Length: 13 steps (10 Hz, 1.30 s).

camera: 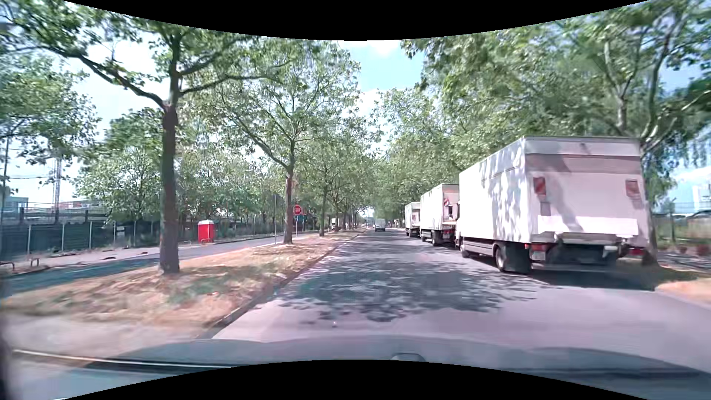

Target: Follow the waypoints while adhering to traffic rules and regulations

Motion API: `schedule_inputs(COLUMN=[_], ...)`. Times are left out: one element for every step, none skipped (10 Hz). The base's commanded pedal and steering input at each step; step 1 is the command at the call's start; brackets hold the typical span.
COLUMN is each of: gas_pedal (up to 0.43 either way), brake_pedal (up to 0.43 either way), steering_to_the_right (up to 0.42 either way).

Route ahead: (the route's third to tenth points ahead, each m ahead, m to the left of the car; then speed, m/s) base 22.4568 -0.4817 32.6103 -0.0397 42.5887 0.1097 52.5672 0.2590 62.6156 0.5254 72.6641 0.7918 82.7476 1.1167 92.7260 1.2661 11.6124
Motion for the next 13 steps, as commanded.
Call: schedule_inputs(gas_pedal=[0.24,0.22,0.209,0.197,0.197,0.189,0.189,0.189,0.189,0.177,0.169,0.15,0.15], brake_pedal=[0.0,0.0,0.0,0.0,0.0,0.0,0.0,0.0,0.0,0.0,0.0,0.0,0.0], steering_to_the_right=[-0.003,-0.003,-0.003,-0.003,-0.003,-0.006,-0.009,-0.009,-0.009,-0.008,-0.008,-0.008,-0.008])
